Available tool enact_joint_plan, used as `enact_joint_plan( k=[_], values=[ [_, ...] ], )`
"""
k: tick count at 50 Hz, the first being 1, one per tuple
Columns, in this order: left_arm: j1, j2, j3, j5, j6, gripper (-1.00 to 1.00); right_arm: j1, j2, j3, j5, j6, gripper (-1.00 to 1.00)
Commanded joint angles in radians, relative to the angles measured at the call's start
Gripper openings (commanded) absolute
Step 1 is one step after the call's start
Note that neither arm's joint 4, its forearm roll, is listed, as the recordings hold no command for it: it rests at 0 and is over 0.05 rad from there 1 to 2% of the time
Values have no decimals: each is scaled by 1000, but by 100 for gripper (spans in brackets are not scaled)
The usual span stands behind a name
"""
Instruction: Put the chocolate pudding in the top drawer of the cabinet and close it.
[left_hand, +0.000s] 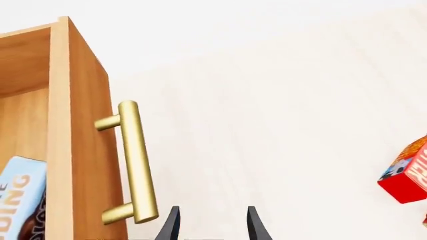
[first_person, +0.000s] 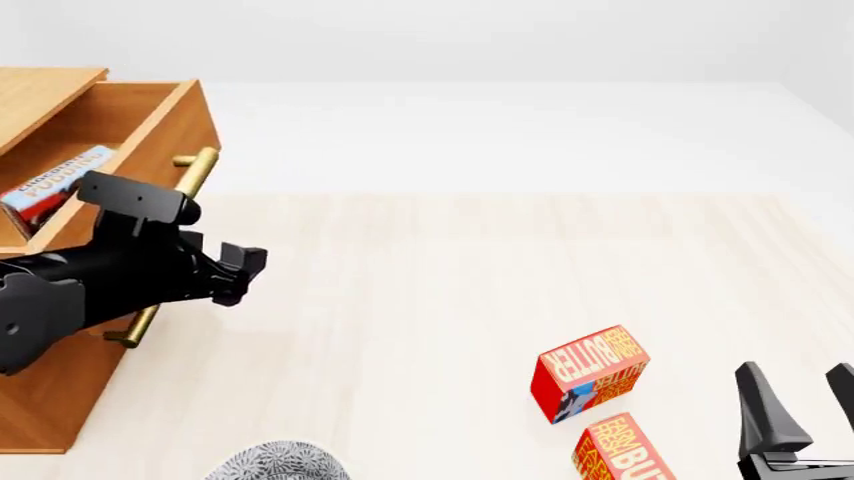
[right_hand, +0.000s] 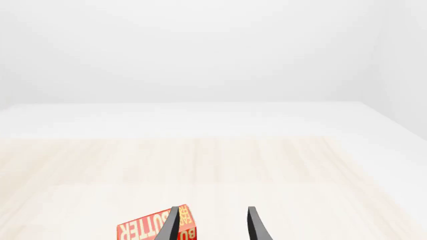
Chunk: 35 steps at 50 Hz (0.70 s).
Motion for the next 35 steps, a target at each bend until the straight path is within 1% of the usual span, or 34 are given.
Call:
enact_joint_plan(
  k=[1, 17, 29, 30, 35],
  values=[
    [31, -23, 3, 7, -1, 100, 0, 0, 0, 0, 0, 100],
    [49, 8, 21, -33, -17, 100, 0, 0, 0, 0, 0, 100],
    [99, 25, 30, -64, -12, 100, 0, 0, 0, 0, 0, 100],
    [113, 20, 35, -69, -5, 100, 0, 0, 0, 0, 0, 100],
    [122, 20, 39, -70, -11, 100, 0, 0, 0, 0, 0, 100]
  ],
)
